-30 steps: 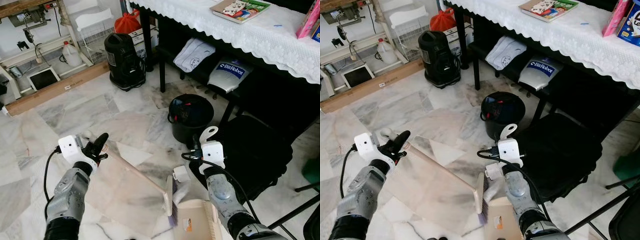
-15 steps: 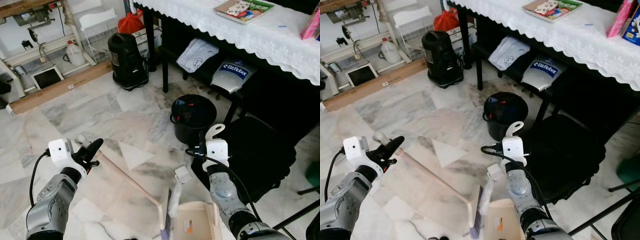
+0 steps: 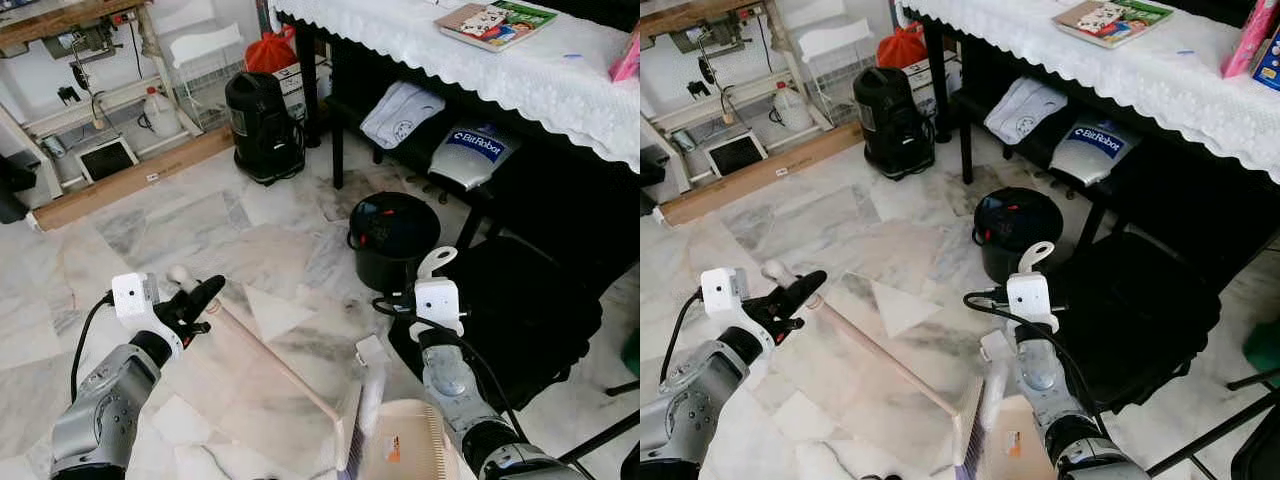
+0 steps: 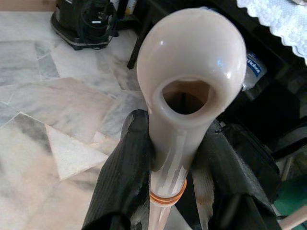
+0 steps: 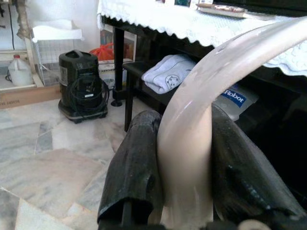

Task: Sweep floor

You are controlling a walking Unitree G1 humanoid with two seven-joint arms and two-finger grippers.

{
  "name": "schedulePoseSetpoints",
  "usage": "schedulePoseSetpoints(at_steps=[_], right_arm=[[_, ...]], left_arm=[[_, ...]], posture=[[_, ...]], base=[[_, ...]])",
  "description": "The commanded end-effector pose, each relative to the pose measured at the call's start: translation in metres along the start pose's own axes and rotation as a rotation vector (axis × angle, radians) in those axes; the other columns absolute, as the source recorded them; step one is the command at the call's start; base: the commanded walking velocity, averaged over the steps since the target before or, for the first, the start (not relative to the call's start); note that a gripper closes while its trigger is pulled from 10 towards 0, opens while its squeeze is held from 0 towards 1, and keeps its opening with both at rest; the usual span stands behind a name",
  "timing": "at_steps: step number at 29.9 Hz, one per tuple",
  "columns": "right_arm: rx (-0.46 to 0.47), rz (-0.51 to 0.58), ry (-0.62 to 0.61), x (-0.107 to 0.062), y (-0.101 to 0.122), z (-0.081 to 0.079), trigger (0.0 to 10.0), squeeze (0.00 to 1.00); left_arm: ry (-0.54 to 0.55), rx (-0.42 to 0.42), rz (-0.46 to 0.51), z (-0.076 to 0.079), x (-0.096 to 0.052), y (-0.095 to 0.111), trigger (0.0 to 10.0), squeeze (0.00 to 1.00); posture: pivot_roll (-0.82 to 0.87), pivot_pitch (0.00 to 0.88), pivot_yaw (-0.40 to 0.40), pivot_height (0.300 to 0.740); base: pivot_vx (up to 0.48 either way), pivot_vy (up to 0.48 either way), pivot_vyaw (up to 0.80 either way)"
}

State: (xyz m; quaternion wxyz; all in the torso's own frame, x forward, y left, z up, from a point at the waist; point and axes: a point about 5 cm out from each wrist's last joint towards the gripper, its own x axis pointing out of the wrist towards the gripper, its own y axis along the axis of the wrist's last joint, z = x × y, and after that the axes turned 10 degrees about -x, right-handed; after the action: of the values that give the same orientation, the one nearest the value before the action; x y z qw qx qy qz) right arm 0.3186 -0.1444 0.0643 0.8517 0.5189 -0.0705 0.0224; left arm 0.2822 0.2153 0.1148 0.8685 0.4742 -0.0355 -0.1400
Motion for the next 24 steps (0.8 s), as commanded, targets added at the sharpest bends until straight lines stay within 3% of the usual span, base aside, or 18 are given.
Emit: schedulePoseSetpoints(at_steps=[1,11,16,24], right_arm=[[0.040,0.089,-0.039,0.006,0.016,0.001,10.0,0.00],[0.102,0.201,-0.130,0.014,0.032,0.023,10.0,0.00],[0.128,0.302,-0.225,0.012,0.044,0.043,10.0,0.00],[0.205,0.422,-0.225,0.018,0.073,0.045,10.0,0.00]], left_arm=[[-0.056,-0.032,-0.006,0.005,-0.001,0.002,10.0,0.00],[-0.101,-0.031,-0.019,0.010,0.001,0.007,10.0,0.00],[-0.128,-0.029,-0.020,0.013,0.007,0.013,10.0,0.00],[-0.131,-0.006,0.004,0.015,0.009,0.019,10.0,0.00]], posture=[[0.07,0.081,0.101,0.740],[0.06,0.075,0.107,0.740],[0.05,0.060,0.114,0.740],[0.05,0.047,0.115,0.740]], base=[[0.000,0.000,0.00],[0.000,0.000,0.00],[0.000,0.000,0.00],[0.000,0.000,0.00]])
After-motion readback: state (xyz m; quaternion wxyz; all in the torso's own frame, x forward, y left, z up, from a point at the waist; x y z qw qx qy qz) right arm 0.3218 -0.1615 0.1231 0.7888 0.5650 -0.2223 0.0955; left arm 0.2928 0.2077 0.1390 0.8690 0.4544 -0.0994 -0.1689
